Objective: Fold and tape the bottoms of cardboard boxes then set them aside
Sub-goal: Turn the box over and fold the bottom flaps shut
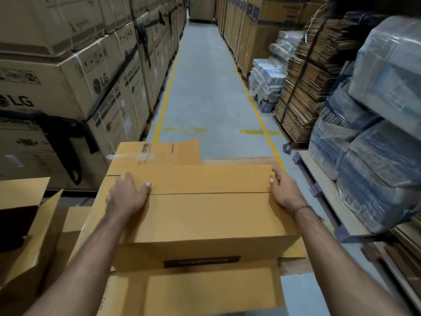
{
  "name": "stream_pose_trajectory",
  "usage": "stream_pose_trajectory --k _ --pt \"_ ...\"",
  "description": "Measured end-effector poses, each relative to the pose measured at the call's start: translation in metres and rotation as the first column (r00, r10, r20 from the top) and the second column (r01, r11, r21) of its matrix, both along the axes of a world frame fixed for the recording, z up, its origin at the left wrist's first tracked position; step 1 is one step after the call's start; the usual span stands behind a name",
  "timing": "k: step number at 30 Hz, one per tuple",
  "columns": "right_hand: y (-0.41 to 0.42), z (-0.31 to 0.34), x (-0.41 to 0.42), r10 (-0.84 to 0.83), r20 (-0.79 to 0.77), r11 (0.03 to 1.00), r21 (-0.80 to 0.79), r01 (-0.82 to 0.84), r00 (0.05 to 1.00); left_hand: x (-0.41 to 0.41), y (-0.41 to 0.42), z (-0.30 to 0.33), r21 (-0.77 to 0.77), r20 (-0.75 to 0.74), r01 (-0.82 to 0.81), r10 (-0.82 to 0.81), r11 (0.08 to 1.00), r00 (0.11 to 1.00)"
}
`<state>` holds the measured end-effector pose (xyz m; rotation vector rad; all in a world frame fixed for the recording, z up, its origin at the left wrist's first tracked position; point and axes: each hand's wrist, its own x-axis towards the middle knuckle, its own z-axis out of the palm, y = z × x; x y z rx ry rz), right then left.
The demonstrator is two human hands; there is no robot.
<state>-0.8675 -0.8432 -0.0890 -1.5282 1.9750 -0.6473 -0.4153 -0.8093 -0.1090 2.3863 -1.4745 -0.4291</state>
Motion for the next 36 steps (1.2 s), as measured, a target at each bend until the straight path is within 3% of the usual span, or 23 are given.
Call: stream_pose_trajectory --k 3,7,13,16,23,26,31,36 --pt "0.010 -0.021 0.004 -0.035 -0.051 0.999 -0.021 0.034 0.998 -0.005 0.015 -0.030 0.088 0.041 0.055 -0.059 0.995 0.997" --pt "0.038 -0.043 0.008 -0.204 -0.177 0.977 -0.097 0.189 0.963 -0.015 0.040 -0.044 -0.040 0.156 0.119 -0.111 0.992 0.981" --pt "0.073 -0.069 0.009 -0.276 -0.176 0.951 -0.190 0.243 0.945 -0.023 0.044 -0.045 -0.111 0.173 0.130 -0.109 0.985 0.979" --pt "0.076 -0.076 0.013 -0.249 -0.249 0.934 -0.318 0.164 0.936 -0.025 0.046 -0.043 -0.168 0.139 0.087 -0.064 0.982 0.988" --pt "0.076 -0.079 0.009 -0.232 -0.304 0.917 -0.384 0.104 0.924 -0.039 0.053 -0.034 -0.312 0.115 -0.032 0.071 0.950 0.991" --pt "0.076 -0.080 0.006 -0.187 -0.346 0.928 -0.371 0.049 0.919 -0.042 0.059 -0.034 -0.396 0.131 -0.068 0.129 0.916 0.983" --pt "0.069 -0.083 0.006 -0.026 -0.549 0.960 -0.248 -0.133 0.835 -0.045 0.058 -0.035 -0.395 0.088 -0.128 0.177 0.910 0.980" --pt "0.066 -0.084 0.002 0.045 -0.518 0.956 -0.225 -0.188 0.854 -0.046 0.058 -0.036 -0.400 0.082 -0.128 0.175 0.907 0.981"
